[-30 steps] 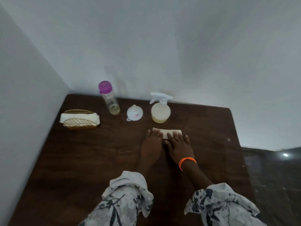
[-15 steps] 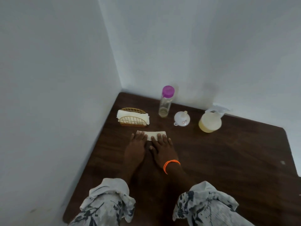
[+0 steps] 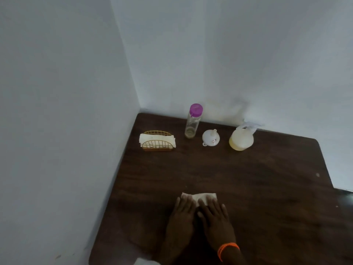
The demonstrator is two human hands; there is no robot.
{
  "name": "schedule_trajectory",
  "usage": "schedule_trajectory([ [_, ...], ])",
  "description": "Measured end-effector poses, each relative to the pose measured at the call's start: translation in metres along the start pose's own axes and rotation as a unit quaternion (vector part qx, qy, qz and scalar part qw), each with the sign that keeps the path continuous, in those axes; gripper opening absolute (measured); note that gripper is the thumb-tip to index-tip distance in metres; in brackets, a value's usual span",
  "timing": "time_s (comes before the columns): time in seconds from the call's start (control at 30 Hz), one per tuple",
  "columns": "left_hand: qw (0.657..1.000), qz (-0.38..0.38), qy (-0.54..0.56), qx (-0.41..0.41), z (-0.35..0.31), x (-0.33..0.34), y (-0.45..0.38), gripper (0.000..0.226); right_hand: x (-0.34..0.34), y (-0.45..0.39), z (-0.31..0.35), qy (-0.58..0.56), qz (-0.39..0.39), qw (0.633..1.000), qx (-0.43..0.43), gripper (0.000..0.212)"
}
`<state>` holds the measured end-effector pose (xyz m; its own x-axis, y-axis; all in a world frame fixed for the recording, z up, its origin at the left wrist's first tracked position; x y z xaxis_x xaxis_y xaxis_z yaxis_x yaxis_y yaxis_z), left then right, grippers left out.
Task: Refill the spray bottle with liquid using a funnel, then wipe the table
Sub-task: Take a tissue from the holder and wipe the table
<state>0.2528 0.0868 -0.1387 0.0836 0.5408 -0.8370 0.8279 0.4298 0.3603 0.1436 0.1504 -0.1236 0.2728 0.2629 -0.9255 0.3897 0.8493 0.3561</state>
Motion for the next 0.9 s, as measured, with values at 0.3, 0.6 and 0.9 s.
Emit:
schedule_trajectory([
  [0.3, 0.993, -0.010, -0.097, -0.069, 0.038, -0.051, -0.067, 0.065, -0.028, -0.072, 0.004, -0.045, 0.021, 0.999, 0.001, 0.079],
  [0.6, 0.977, -0.159, 0.105, -0.090, 0.058, -0.070, -0.004, 0.054, -0.042, -0.037, 0.002, -0.212, -0.069, 0.966, 0.127, 0.044],
  [0.9, 0.890, -0.188, 0.332, -0.249, 0.074, -0.088, -0.020, 0.045, -0.044, -0.079, 0.061, -0.168, 0.007, 0.985, 0.047, 0.030],
])
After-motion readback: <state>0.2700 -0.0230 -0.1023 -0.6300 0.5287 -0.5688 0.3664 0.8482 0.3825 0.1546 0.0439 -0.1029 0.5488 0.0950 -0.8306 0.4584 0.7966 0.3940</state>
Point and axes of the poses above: each hand's wrist, its own y-axis away from the middle knuckle, its own x-axis out of the palm, z = x × y, the point moved 7 cm from there along -y, towards the middle knuckle, and after that the axes turned 9 degrees about y, right-handed, at the moved point
